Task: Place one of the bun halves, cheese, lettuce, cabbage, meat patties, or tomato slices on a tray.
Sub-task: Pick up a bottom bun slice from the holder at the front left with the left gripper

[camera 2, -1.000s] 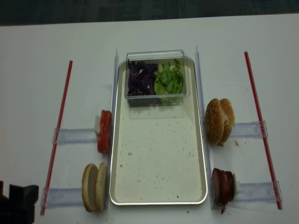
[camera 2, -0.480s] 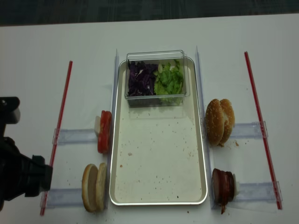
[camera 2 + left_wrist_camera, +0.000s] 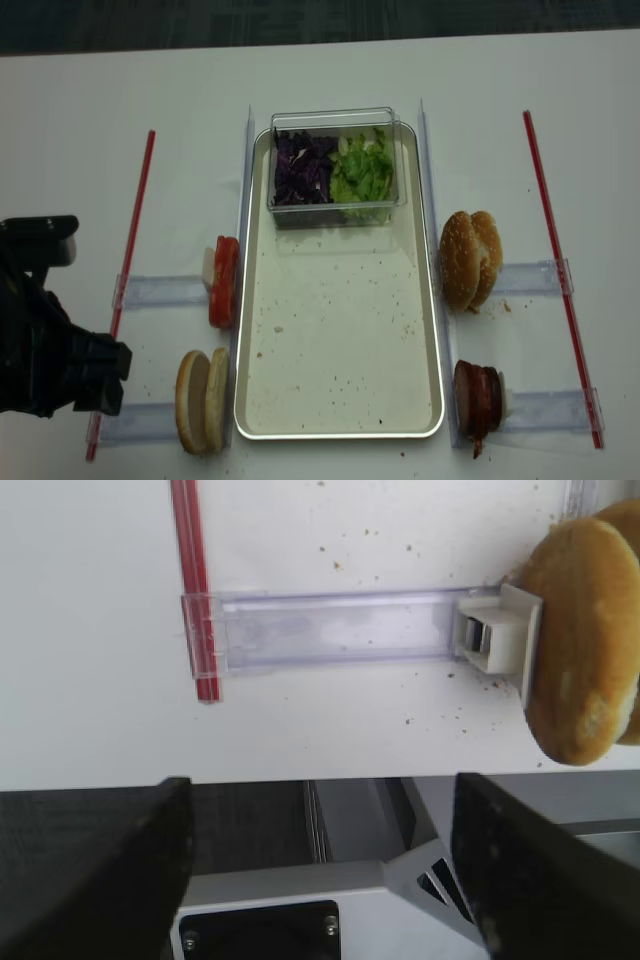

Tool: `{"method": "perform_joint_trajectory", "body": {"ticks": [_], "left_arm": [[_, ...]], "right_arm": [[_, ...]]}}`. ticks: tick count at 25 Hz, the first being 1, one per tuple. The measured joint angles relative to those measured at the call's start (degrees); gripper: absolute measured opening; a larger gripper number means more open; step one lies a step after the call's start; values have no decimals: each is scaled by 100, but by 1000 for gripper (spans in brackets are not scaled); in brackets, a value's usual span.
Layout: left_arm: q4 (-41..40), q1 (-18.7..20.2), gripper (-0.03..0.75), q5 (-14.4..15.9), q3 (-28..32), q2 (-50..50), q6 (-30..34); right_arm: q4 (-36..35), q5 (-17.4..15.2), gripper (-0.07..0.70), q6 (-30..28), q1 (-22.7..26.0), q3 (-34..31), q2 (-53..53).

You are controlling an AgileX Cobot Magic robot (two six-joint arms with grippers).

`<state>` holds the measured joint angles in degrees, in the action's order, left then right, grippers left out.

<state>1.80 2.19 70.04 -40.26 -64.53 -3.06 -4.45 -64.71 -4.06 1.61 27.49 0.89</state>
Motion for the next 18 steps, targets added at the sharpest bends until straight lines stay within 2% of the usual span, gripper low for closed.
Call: {"method": "perform_joint_trajectory", "body": {"ticks": [18], "left_arm": [[411,0,491,-7,-26,0,-45]], "right_arm": [[0,0,571,0,0,0,0]]}}
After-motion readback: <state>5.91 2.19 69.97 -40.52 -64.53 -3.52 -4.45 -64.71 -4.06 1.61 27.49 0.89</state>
